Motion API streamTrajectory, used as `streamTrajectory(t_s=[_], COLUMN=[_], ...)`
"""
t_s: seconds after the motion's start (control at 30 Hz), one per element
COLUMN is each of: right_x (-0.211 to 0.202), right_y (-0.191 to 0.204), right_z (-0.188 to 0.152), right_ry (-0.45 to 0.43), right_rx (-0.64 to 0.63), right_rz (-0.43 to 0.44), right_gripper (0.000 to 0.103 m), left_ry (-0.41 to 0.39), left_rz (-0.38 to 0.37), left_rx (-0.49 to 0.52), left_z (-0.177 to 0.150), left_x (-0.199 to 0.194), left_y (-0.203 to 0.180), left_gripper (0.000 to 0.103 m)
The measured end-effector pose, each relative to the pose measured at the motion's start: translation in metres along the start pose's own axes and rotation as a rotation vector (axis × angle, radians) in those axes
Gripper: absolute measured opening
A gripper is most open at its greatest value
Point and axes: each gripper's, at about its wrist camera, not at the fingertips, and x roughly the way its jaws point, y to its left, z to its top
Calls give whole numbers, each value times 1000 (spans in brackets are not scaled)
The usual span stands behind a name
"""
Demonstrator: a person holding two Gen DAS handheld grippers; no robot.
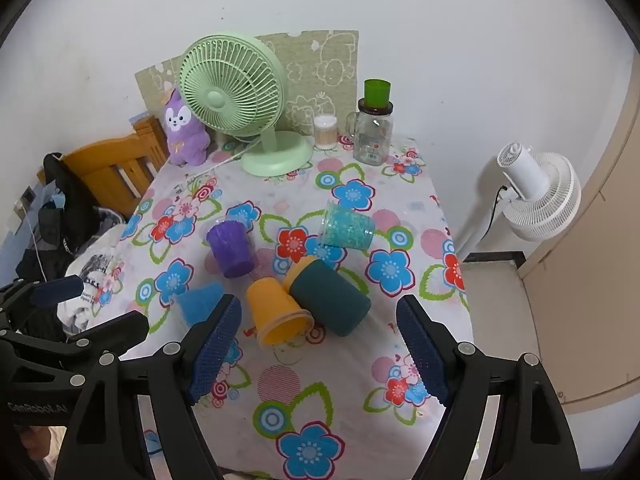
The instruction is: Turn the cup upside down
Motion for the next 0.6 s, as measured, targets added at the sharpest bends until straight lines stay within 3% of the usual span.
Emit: streamTrajectory(t_s=[0.6], right_x=[13], right_y=[-3], right_z=[-1], right_ry=[34], right_rx=[7], right_rz=[8], right_gripper=[82], left_ry=[19], left_rz=[17], left_rx=[-19], left_z=[-7], left_x=[9], left_y=[3], left_gripper=[103])
